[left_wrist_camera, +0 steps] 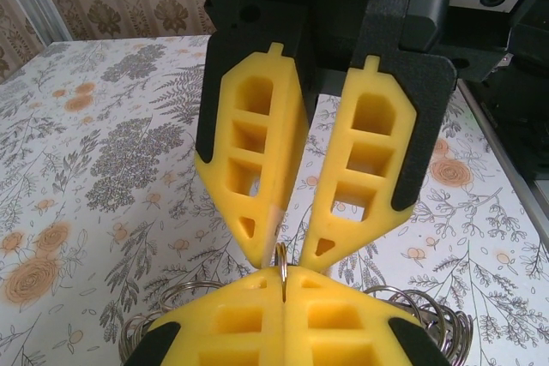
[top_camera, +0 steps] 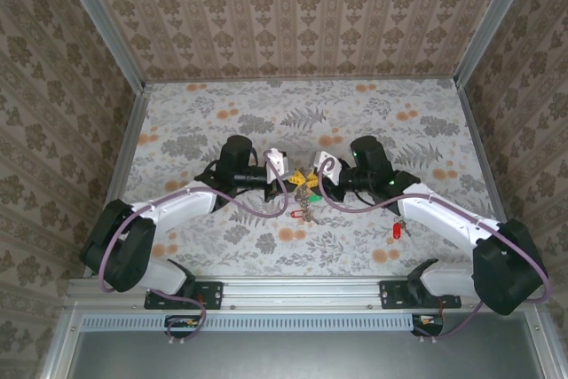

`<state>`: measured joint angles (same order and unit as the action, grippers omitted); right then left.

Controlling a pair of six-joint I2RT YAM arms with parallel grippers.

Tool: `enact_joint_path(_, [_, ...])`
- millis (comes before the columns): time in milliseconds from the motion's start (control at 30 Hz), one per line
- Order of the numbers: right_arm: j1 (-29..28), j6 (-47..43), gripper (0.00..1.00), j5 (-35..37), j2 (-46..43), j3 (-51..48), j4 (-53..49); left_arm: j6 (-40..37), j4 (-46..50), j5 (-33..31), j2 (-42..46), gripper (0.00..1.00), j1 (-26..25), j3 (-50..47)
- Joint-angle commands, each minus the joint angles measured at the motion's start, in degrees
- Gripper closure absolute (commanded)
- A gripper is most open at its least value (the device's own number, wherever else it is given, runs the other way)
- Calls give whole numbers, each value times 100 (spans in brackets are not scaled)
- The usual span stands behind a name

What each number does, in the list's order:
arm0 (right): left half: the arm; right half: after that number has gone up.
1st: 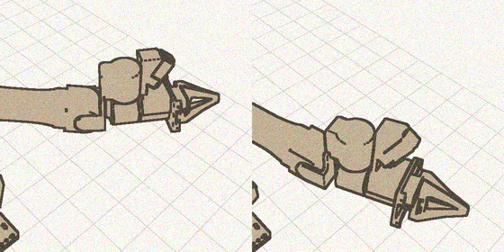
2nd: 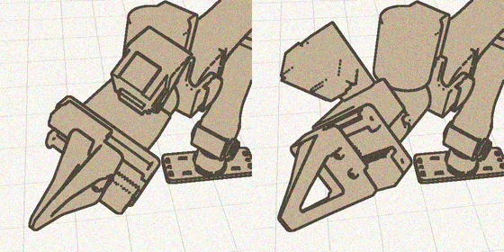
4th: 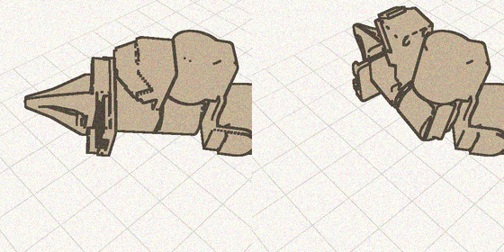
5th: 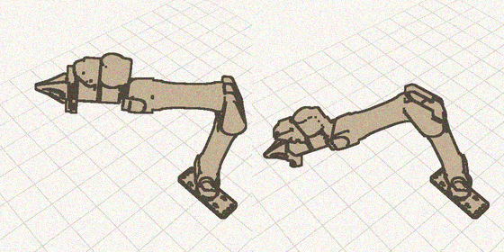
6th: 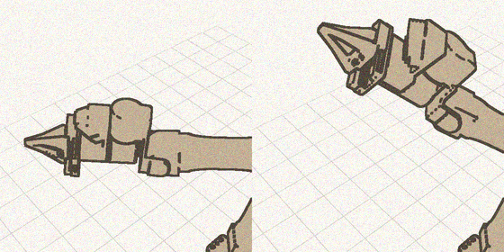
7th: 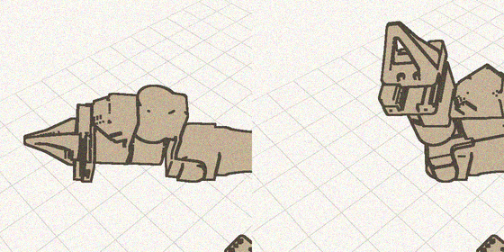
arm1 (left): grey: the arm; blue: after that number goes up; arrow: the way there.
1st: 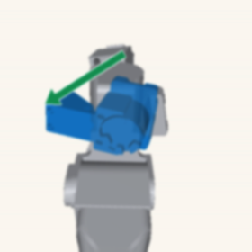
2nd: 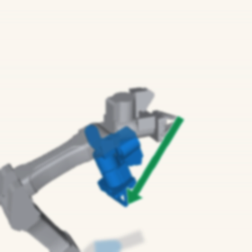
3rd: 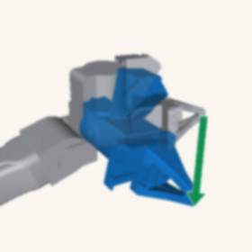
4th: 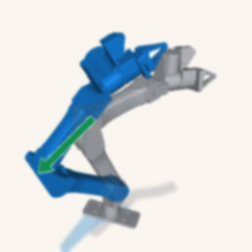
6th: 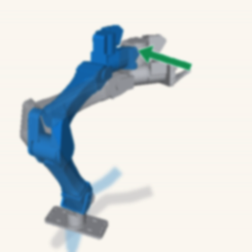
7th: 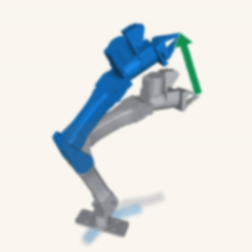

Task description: Put the keys on the keyring

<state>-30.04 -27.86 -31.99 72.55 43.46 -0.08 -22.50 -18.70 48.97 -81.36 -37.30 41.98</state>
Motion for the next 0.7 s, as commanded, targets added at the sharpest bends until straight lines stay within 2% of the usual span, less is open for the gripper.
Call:
enact_joint_path(0, [25,59,80,-89,73,137,208,5,-9,271,147,100,28,92])
enact_joint_path(100, [23,83,82,-140,127,154,250,9,-28,314,143,100,21,97])
enact_joint_path(333, [25,54,100,-150,209,180,198,-19,0,238,147,100,21,97])
enact_joint_path(400, [20,32,100,-118,154,202,135,-128,177,158,169,100,21,116])
enact_joint_path(500, [-8,-94,100,-76,75,325,-220,-444,685,-38,200,88,21,216])
enact_joint_path(667, [-113,-259,100,84,17,587,-786,-961,1546,-371,209,82,-3,504])
